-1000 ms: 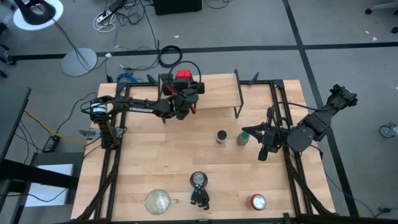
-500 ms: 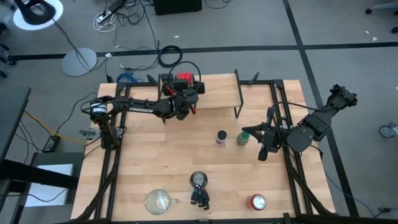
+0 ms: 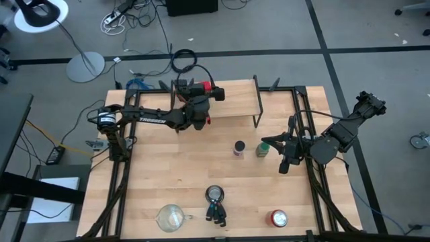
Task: Shelf spices
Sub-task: Put the red seasoning can on the shelf
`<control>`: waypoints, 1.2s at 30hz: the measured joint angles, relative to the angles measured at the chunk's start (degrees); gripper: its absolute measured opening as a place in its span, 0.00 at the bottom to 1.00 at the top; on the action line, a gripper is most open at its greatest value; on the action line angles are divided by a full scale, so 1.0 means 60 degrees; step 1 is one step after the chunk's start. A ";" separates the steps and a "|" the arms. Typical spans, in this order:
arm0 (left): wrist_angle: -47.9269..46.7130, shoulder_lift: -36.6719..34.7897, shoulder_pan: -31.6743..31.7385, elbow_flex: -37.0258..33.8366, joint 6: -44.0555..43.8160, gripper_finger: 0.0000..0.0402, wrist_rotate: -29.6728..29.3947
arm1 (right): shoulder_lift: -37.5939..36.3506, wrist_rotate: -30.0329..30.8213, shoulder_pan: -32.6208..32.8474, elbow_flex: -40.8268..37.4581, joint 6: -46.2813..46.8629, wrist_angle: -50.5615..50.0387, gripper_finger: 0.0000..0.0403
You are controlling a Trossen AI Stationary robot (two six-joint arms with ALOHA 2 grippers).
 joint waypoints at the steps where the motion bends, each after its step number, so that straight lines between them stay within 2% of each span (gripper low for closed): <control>1: 0.0159 0.0000 -0.0054 0.0142 0.0392 0.96 0.0004 | 0.0001 0.0001 0.0000 0.0000 0.0003 0.0001 0.00; 6: 0.0215 -0.0004 -0.0320 0.0922 0.1793 0.94 0.0032 | -0.0001 0.0000 0.0000 0.0000 0.0004 0.0003 0.02; 9: 0.0183 -0.0004 -0.0479 0.1163 0.2131 0.84 0.0362 | 0.0000 0.0000 0.0000 0.0000 0.0004 0.0000 0.02; 11: 0.0121 -0.0004 -0.0571 0.1209 0.2216 0.72 0.0457 | -0.0001 0.0000 0.0000 0.0000 0.0004 0.0004 0.01; 17: -0.0764 -0.0004 -0.0625 0.1212 0.1521 0.19 0.0914 | 0.0000 0.0000 0.0000 0.0000 0.0004 0.0006 0.01; 19: -0.1018 -0.0004 -0.0604 0.1212 0.1168 0.05 0.1176 | -0.0001 0.0000 0.0000 0.0000 0.0004 0.0006 0.01; 25: -0.1520 -0.0004 -0.0345 0.1212 0.0189 0.03 0.1719 | -0.0001 0.0000 0.0003 0.0000 0.0004 0.0007 0.01; 32: -0.3575 -0.0007 0.0222 0.1212 -0.2271 0.01 0.2888 | -0.0001 0.0000 0.0011 0.0000 0.0004 0.0011 0.01; 36: -0.4064 -0.0007 0.0443 0.1212 -0.2978 0.00 0.3257 | -0.0001 0.0000 0.0011 0.0000 0.0004 0.0008 0.02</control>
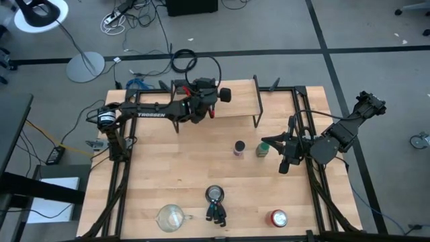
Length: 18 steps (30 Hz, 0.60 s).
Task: Shelf spices
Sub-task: Put the red seasoning can on the shelf
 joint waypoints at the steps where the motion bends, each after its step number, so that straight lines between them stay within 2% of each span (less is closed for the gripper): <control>1: 0.0000 0.0003 0.0007 0.0000 0.0001 0.00 0.0005 | 0.0000 0.0000 0.0000 0.0000 0.0000 -0.0003 0.02; 8: -0.0388 0.0000 0.0051 0.0000 -0.0003 0.00 -0.0046 | 0.0001 -0.0004 0.0000 0.0000 0.0000 -0.0004 0.01; 18: -0.1322 0.0001 0.0141 0.0000 -0.0746 0.00 -0.0155 | 0.0000 -0.0004 0.0000 0.0000 0.0003 -0.0005 0.01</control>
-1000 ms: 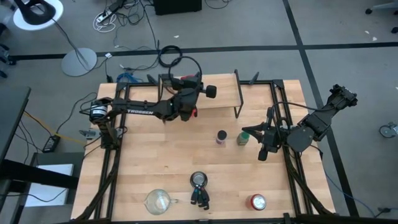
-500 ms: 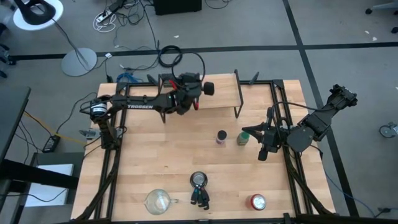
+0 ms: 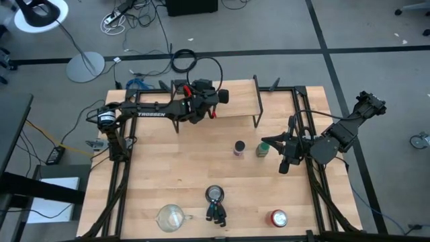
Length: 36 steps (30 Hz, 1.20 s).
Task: Shelf spices
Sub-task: Put the red seasoning can on the shelf
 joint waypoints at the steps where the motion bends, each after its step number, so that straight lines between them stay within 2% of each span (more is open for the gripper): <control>1: 0.0002 -0.0001 0.0001 0.0000 0.0000 0.00 -0.0002 | 0.0001 0.0000 0.0000 0.0000 -0.0002 -0.0002 0.01; 13: -0.0002 -0.0001 0.0055 0.0000 -0.0122 0.00 -0.0008 | 0.0001 0.0000 0.0000 0.0000 0.0001 -0.0002 0.01; 22: -0.0728 -0.0001 0.0069 0.0000 -0.0658 0.00 -0.0053 | 0.0000 -0.0004 0.0000 0.0000 0.0001 -0.0010 0.01; 36: -0.1316 -0.0001 0.0064 0.0002 -0.1009 0.00 -0.0720 | 0.0001 -0.0084 0.0000 0.0000 0.0001 -0.0010 0.01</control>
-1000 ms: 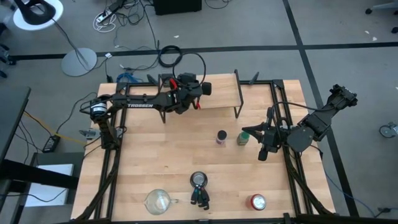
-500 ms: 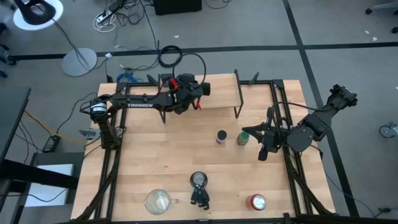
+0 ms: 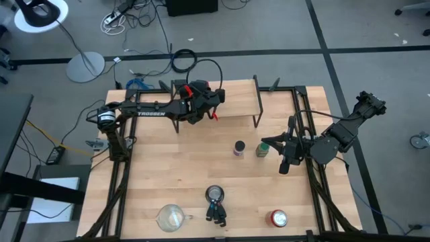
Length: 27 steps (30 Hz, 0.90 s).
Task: Shelf spices
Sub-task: Put the red seasoning can on the shelf
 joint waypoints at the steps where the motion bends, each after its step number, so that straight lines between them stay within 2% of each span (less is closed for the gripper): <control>1: -0.0019 0.0000 -0.0012 0.0029 0.0000 0.00 -0.0010 | 0.0001 0.0000 0.0000 0.0000 0.0000 0.0000 0.02; 6: 0.0179 0.0000 -0.0263 0.0579 0.0447 0.00 -0.0100 | -0.0004 -0.0204 0.0000 -0.0109 -0.0053 -0.0017 0.01; 17: 0.0216 0.0000 -0.1572 0.4101 0.4962 0.00 -0.0613 | -0.0004 -0.0244 -0.0073 -0.0211 0.0167 -0.0050 0.01; 22: 0.0063 -0.0134 -0.2822 0.5409 0.7131 0.00 -0.1297 | -0.0004 -0.0193 -0.0073 -0.0217 0.0749 -0.0413 0.00; 27: 0.0054 -0.1049 -0.4568 0.5727 0.9156 0.00 -0.2373 | -0.0004 0.0190 -0.0073 -0.0219 0.1376 -0.0567 0.00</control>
